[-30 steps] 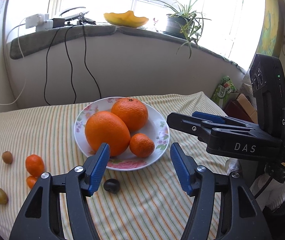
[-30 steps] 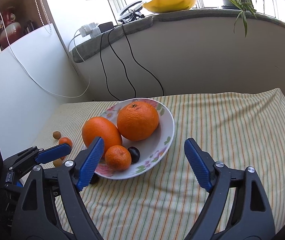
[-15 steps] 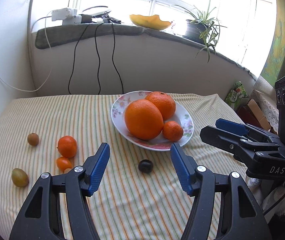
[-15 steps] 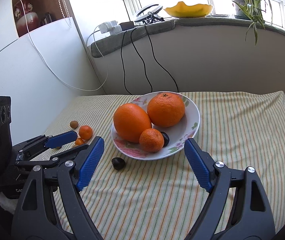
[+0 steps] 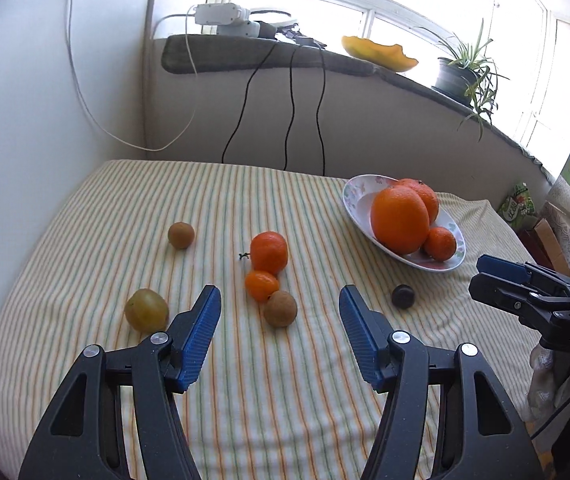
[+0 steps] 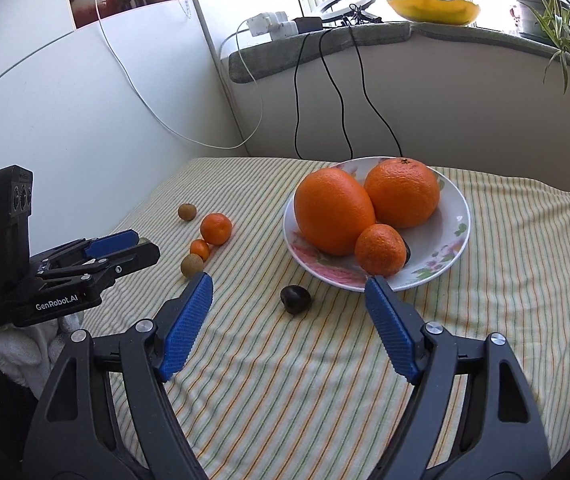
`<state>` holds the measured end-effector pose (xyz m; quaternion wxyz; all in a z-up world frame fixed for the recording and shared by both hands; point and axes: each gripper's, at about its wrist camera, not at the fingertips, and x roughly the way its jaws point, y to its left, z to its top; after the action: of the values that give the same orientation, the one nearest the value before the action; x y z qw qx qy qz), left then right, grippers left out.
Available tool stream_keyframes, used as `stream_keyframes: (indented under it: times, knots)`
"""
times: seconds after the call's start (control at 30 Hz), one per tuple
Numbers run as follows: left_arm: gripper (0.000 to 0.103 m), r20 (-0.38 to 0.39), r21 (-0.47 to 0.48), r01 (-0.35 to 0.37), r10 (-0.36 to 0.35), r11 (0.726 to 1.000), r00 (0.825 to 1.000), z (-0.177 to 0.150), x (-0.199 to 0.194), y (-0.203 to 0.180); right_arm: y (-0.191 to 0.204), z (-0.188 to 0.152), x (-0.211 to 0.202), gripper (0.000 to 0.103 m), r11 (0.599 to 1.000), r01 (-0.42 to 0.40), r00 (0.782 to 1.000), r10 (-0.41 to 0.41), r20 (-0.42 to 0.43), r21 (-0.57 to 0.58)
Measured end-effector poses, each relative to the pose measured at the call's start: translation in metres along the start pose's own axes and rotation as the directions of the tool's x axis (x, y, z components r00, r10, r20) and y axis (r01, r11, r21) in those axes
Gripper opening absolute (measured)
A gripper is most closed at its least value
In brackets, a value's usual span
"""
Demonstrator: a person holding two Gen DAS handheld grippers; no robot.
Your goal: Organize fruits
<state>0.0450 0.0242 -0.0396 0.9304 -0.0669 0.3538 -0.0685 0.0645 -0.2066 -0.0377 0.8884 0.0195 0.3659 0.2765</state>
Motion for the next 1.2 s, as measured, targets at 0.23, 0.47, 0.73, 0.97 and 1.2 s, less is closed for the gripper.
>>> stream_keyframes:
  times: [0.23, 0.47, 0.73, 0.97, 1.2]
  knots:
    - [0.046, -0.028, -0.053, -0.049, 0.047, 0.997, 0.998, -0.013, 0.000, 0.036, 0.009, -0.010, 0.027, 0.056, 0.999, 0.000, 0.997, -0.003, -0.083, -0.032]
    - [0.043, -0.057, -0.143, -0.085, 0.078, 0.986, 0.995, -0.019, 0.008, 0.074, 0.003, -0.015, 0.043, 0.049, 1.000, 0.027, 0.991, -0.028, -0.132, -0.011]
    - [0.043, -0.083, -0.169, -0.085, 0.071, 0.982, 0.994, -0.014, 0.022, 0.086, 0.005, -0.013, 0.054, 0.044, 0.999, 0.038, 0.987, -0.041, -0.157, -0.027]
    - [0.041, -0.106, -0.182, -0.078, 0.060, 0.980, 0.993, -0.015, 0.030, 0.092, 0.004, -0.009, 0.063, 0.040, 0.999, 0.047, 0.983, -0.050, -0.174, -0.020]
    - [0.035, -0.112, -0.180, -0.080, 0.060, 0.980, 0.992, -0.017, 0.030, 0.094, 0.005, -0.003, 0.077, 0.032, 0.998, 0.058, 0.978, -0.063, -0.198, -0.032]
